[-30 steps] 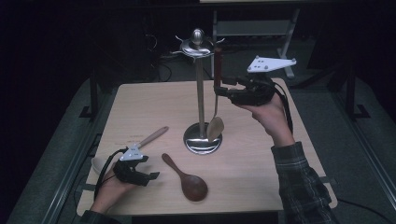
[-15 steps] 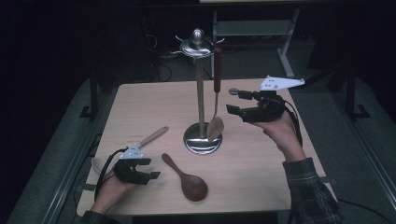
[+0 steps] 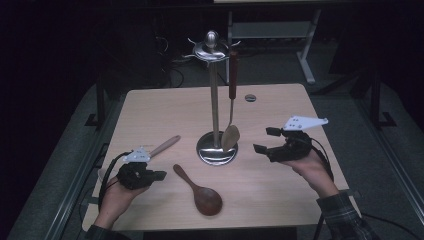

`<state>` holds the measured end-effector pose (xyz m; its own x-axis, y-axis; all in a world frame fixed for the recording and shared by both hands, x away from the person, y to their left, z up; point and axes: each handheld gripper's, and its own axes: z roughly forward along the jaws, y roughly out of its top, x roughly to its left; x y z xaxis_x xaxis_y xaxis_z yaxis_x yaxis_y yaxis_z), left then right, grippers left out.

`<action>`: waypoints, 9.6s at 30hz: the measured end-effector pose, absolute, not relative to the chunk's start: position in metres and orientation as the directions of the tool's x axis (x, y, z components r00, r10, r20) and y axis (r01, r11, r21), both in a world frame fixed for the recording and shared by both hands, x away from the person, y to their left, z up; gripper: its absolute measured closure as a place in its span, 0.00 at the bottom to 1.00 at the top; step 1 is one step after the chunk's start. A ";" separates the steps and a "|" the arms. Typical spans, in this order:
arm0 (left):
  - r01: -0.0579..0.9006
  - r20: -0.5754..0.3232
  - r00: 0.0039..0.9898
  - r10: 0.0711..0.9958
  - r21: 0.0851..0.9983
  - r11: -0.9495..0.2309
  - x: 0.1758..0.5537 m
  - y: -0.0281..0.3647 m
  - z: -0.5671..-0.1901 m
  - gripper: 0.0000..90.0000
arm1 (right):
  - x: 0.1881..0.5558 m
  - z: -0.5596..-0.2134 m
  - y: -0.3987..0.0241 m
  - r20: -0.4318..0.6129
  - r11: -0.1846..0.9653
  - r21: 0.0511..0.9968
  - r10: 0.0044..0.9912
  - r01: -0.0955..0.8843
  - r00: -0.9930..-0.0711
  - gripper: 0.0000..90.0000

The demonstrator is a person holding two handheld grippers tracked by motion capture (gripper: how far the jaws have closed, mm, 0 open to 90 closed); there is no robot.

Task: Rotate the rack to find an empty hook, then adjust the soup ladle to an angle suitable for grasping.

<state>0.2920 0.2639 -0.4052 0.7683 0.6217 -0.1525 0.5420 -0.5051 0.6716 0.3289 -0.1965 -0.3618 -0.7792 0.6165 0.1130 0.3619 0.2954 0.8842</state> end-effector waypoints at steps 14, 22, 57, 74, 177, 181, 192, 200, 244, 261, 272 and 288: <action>0.491 -0.116 0.790 0.601 0.707 -0.509 0.305 0.251 -0.346 1.00 | 0.293 -0.419 -0.219 0.152 0.325 0.818 0.674 0.476 -0.722 0.19; 0.447 -0.104 0.815 0.570 0.739 -0.504 0.317 0.242 -0.304 1.00 | 0.277 -0.440 -0.224 0.165 0.326 0.792 0.699 0.516 -0.695 0.16; 0.279 -0.046 0.897 0.440 0.831 -0.482 0.374 0.198 -0.148 1.00 | 0.266 -0.459 -0.215 0.076 0.429 0.729 0.724 0.534 -0.686 0.16; 0.254 0.002 0.895 0.447 0.821 -0.511 0.395 0.179 -0.109 1.00 | 0.266 -0.460 -0.213 0.054 0.442 0.731 0.722 0.520 -0.690 0.16; 0.300 -0.066 0.873 0.483 0.854 -0.425 0.380 0.187 -0.104 1.00 | 0.269 -0.463 -0.211 0.050 0.449 0.724 0.723 0.524 -0.689 0.16; 0.291 -0.070 0.888 0.454 0.850 -0.438 0.376 0.178 -0.108 1.00 | 0.269 -0.463 -0.211 0.050 0.450 0.723 0.723 0.524 -0.689 0.16; 0.289 -0.066 0.896 0.440 0.838 -0.463 0.381 0.163 -0.117 1.00 | 0.269 -0.463 -0.212 0.052 0.448 0.725 0.722 0.523 -0.690 0.16; 0.295 -0.051 0.881 0.470 0.836 -0.463 0.385 0.169 -0.117 1.00 | 0.268 -0.463 -0.211 0.051 0.449 0.724 0.722 0.524 -0.690 0.16; 0.419 -0.081 0.825 0.559 0.751 -0.510 0.362 0.226 -0.239 1.00 | 0.269 -0.465 -0.210 0.044 0.463 0.715 0.718 0.524 -0.694 0.16; 0.547 -0.079 0.753 0.654 0.627 -0.554 0.401 0.234 -0.351 1.00 | 0.269 -0.464 -0.210 0.040 0.466 0.716 0.716 0.520 -0.697 0.16; 0.601 -0.059 0.724 0.688 0.543 -0.586 0.422 0.234 -0.410 1.00 | 0.269 -0.464 -0.210 0.042 0.466 0.716 0.715 0.520 -0.698 0.16; 0.657 -0.032 0.672 0.740 0.487 -0.576 0.440 0.239 -0.445 1.00 | 0.269 -0.464 -0.210 0.043 0.466 0.715 0.714 0.521 -0.698 0.16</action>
